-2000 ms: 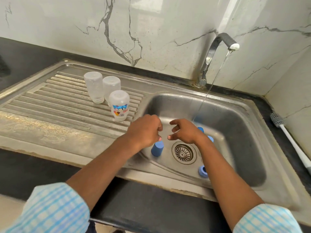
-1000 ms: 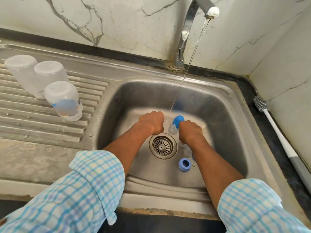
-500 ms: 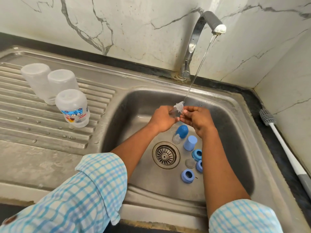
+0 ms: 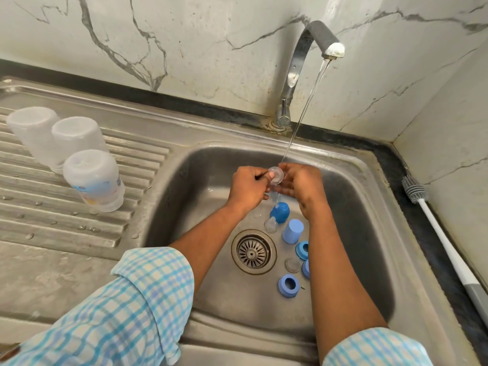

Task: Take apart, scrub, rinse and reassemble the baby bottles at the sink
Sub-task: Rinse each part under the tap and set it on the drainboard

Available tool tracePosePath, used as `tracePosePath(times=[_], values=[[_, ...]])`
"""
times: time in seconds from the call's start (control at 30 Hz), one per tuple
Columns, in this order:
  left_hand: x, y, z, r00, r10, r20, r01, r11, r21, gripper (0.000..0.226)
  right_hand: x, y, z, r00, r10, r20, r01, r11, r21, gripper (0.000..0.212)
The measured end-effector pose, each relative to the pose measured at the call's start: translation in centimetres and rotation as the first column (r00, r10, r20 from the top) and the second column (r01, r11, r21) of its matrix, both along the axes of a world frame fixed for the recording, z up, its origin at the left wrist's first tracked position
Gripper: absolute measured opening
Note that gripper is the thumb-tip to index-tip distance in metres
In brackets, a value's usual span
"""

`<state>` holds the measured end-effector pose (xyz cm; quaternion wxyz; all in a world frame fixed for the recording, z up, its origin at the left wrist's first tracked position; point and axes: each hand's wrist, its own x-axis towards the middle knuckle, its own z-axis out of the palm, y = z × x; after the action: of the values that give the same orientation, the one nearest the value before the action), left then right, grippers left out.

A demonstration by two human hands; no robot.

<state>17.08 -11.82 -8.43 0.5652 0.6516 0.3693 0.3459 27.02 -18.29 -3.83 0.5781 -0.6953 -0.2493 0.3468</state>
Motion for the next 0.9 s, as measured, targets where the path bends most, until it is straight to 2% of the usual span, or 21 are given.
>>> tracePosePath(times=[0.1, 0.17, 0.23, 0.3, 0.4, 0.57, 0.67, 0.73, 0.8, 0.9], values=[[0.1, 0.0, 0.0, 0.998, -0.033, 0.046, 0.036, 0.998, -0.056, 0.019, -0.6, 0.1, 0.1, 0.999, 0.038, 0.018, -0.038, 0.999, 0.001, 0.023], [0.1, -0.1, 0.1, 0.996, -0.059, 0.068, 0.064, 0.995, -0.073, 0.019, -0.6, 0.4, -0.5, 0.983, 0.020, 0.182, -0.016, 1.000, -0.025, 0.018], [0.2, -0.2, 0.2, 0.993, -0.082, 0.082, 0.087, 0.994, -0.064, 0.020, -0.4, 0.6, -1.2, 0.928, -0.021, 0.373, 0.038, 0.999, -0.038, 0.017], [0.3, -0.3, 0.1, 0.992, -0.095, 0.085, 0.096, 0.995, -0.005, 0.019, -0.4, 0.7, -1.4, 0.881, -0.077, 0.466, 0.102, 0.994, -0.029, 0.018], [0.4, -0.5, -0.1, 0.993, -0.099, 0.070, 0.093, 0.992, 0.087, 0.018, -0.5, 0.7, -1.3, 0.843, -0.159, 0.514, 0.198, 0.980, -0.021, 0.022], [0.1, -0.2, 0.3, 0.995, -0.053, 0.085, 0.043, 0.993, 0.110, 0.020, -0.9, 0.8, -1.5, 0.767, -0.232, 0.598, 0.313, 0.949, -0.034, 0.012], [0.3, -0.3, 0.5, 0.994, -0.051, 0.097, 0.041, 0.994, 0.100, 0.019, -0.9, 1.0, -1.3, 0.780, -0.192, 0.596, 0.253, 0.967, -0.020, 0.008], [0.4, -0.2, 0.2, 0.994, -0.061, 0.088, 0.050, 0.992, 0.115, 0.018, -1.0, 1.1, -1.3, 0.812, -0.085, 0.577, 0.132, 0.990, -0.040, 0.029], [0.4, -0.1, 0.1, 0.994, -0.064, 0.089, 0.052, 0.991, 0.124, 0.017, -1.1, 1.0, -1.3, 0.823, -0.026, 0.568, 0.066, 0.997, -0.050, 0.034], [0.5, -0.3, 0.4, 0.992, -0.073, 0.104, 0.057, 0.988, 0.146, 0.018, -0.9, 0.9, -1.4, 0.802, -0.127, 0.584, 0.156, 0.988, 0.001, 0.024]])
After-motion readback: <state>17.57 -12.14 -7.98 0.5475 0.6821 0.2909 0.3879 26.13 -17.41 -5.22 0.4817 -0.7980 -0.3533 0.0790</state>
